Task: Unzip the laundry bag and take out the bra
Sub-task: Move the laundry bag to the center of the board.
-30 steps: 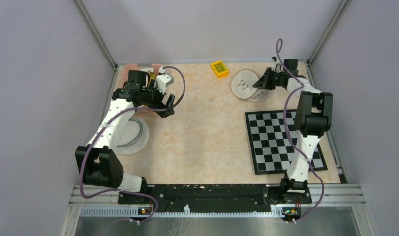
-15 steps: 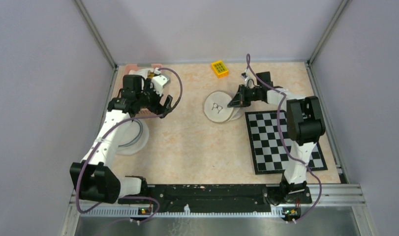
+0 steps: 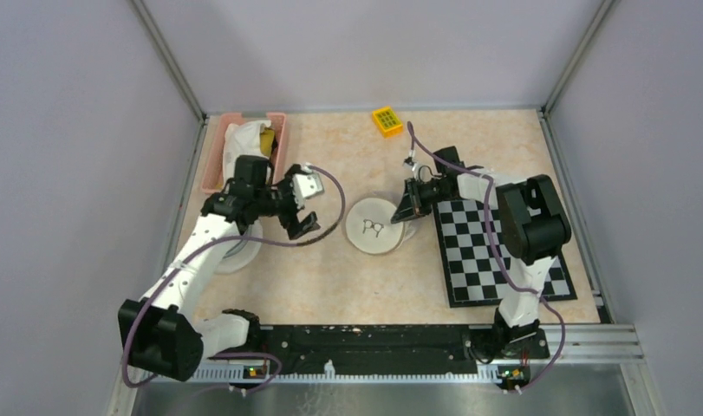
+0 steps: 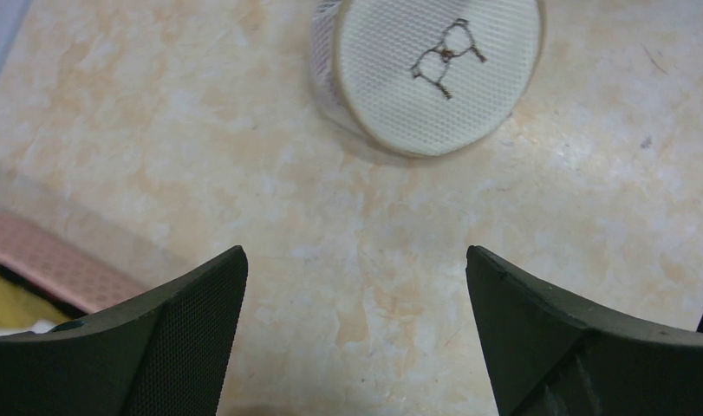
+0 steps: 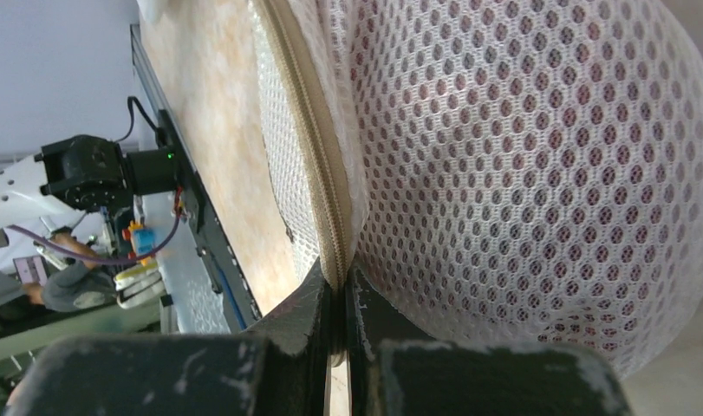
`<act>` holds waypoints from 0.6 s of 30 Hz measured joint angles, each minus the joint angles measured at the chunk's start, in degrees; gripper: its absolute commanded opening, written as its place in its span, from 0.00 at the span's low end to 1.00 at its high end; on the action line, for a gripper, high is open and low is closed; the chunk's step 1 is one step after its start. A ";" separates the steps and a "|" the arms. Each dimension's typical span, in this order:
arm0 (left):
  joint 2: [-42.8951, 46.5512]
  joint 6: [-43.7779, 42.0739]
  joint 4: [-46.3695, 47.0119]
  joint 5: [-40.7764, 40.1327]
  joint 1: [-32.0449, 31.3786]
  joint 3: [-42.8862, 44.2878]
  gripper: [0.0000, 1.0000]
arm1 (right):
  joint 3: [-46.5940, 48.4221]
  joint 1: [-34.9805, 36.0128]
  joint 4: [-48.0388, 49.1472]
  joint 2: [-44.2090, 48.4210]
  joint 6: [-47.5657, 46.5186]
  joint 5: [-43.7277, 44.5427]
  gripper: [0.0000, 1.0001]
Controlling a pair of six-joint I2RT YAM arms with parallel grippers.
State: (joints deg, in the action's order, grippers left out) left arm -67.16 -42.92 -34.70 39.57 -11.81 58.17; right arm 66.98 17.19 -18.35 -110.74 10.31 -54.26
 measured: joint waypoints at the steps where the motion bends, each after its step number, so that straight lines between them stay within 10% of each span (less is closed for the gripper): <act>1: -0.20 -1.88 0.02 -0.22 -2.03 -1.18 0.99 | -0.24 0.39 -0.35 0.00 -0.68 0.15 0.00; 9: -4.28 -18.27 2.08 -8.44 -23.45 -7.17 0.86 | 0.11 1.22 -2.16 -0.55 -4.07 5.84 0.00; 18: -8.33 -33.77 14.84 -12.37 -28.11 -16.87 0.57 | 2.49 1.42 -3.96 -3.08 -5.46 11.17 0.00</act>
State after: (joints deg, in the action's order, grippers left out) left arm -75.48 -76.69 -19.86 27.20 -39.92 41.30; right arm 69.47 18.61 -22.31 -113.82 4.84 -43.09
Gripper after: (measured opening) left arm 0.638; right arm 0.028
